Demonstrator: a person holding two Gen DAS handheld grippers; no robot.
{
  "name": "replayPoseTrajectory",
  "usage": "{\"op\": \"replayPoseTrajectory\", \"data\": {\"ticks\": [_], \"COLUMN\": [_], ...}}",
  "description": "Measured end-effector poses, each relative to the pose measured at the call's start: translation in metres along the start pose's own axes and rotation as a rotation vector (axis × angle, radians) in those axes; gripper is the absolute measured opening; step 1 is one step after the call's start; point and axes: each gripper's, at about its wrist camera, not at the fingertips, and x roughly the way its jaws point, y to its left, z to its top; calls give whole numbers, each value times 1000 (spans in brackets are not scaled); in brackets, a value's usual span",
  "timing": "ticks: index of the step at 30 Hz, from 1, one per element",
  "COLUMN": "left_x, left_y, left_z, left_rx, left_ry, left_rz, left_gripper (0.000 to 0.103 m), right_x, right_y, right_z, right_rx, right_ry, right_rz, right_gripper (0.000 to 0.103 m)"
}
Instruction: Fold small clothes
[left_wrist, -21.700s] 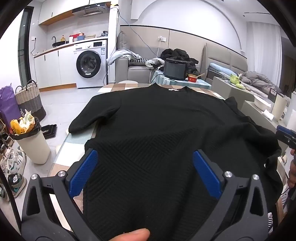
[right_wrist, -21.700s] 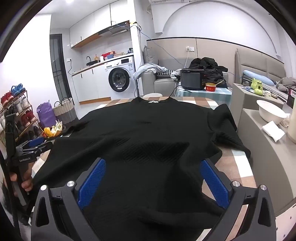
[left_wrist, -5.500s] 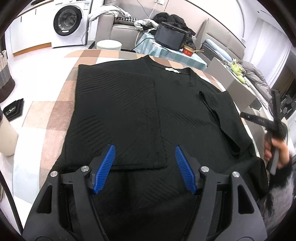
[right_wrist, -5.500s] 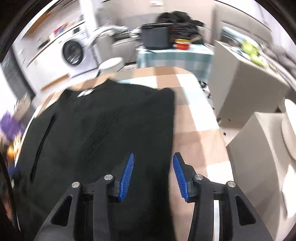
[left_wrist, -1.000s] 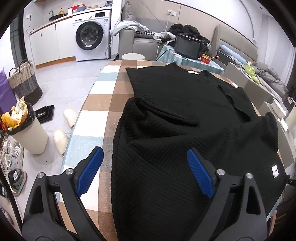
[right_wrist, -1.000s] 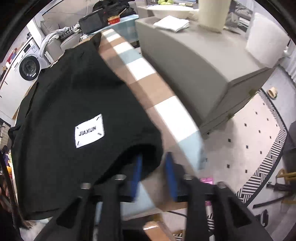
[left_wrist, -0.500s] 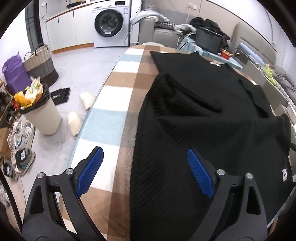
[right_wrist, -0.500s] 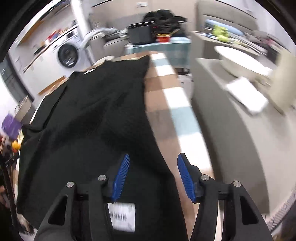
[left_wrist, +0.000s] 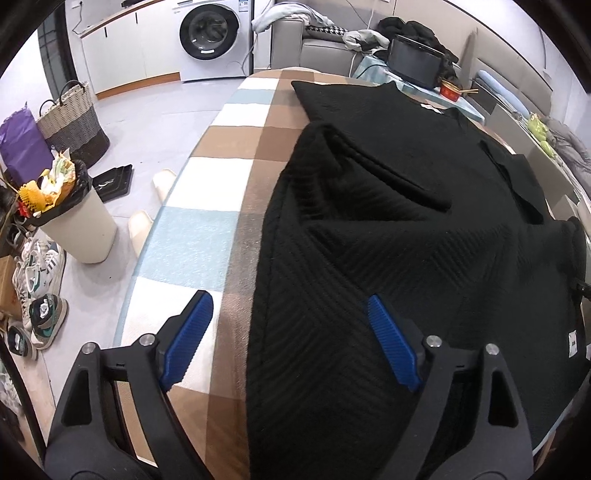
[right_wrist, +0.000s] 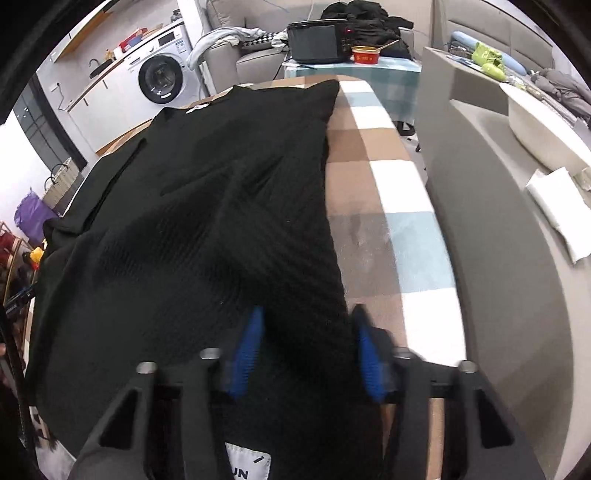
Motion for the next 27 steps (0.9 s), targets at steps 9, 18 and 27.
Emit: {"op": "replayPoseTrajectory", "data": {"ticks": [9,18,27], "left_x": [2,3,-40], "left_y": [-4,-6,1], "left_z": [0,-5,0], "left_rx": [14,47,33], "left_ry": [10,14,-122], "left_rz": [-14,-56,-112], "left_gripper": [85,14,5], "right_x": [-38,-25,-20], "right_y": [-21,-13,-10], "right_z": [-22,-21,-21], "right_rx": [164,116,117], "right_ry": [7,21,19], "right_rz": [151,69,74], "right_gripper": [5,20,25]}}
